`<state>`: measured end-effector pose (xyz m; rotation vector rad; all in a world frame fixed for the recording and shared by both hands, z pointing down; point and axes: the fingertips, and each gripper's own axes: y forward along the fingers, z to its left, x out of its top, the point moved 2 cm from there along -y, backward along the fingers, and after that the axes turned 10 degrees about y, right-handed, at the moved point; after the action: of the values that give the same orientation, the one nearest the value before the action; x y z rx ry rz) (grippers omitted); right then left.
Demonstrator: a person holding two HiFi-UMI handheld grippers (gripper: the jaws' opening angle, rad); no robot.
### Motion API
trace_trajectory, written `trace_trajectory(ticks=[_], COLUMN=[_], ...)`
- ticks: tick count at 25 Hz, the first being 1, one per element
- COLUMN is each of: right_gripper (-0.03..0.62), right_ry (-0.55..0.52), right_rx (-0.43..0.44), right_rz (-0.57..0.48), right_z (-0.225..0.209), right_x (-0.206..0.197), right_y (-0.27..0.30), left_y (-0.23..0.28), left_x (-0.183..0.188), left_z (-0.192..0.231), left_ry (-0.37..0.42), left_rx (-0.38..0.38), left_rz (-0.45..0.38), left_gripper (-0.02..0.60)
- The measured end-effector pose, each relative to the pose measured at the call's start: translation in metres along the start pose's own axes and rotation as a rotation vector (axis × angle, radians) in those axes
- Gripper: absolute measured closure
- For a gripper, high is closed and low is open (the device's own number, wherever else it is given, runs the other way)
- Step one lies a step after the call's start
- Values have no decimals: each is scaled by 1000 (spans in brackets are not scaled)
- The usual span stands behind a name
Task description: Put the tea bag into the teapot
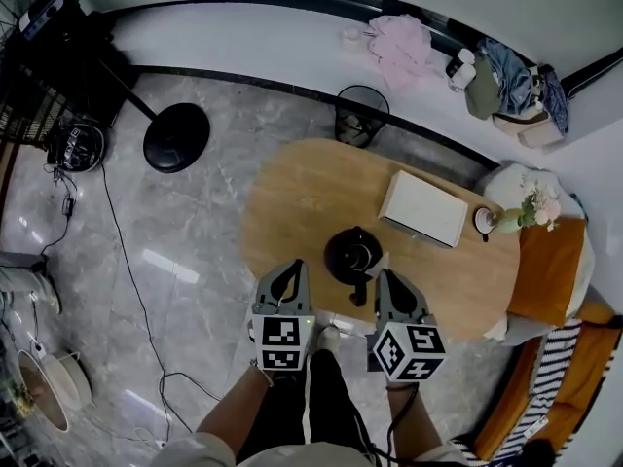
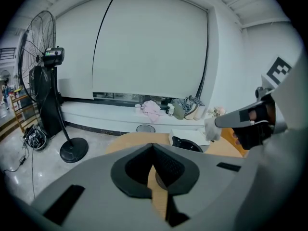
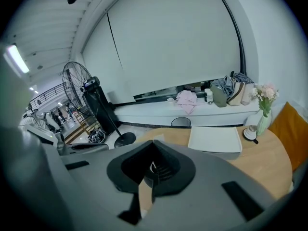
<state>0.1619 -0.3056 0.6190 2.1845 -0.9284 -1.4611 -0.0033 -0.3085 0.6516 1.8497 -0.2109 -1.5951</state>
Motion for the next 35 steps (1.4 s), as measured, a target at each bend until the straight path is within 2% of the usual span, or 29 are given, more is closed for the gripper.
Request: trace_trajectory(ticks=[13, 35], right_gripper=[560, 554], right_ry=[-22, -28], right_rx=[9, -29], right_rz=[71, 122], right_z=[6, -2], right_x=[-21, -40], right_y=[37, 55], left_y=[8, 17], left_x=[-30, -44], left_z=[13, 20], left_ry=[-33, -37], left_rx=[22, 26], left_rz=[49, 71], left_gripper=[575, 575])
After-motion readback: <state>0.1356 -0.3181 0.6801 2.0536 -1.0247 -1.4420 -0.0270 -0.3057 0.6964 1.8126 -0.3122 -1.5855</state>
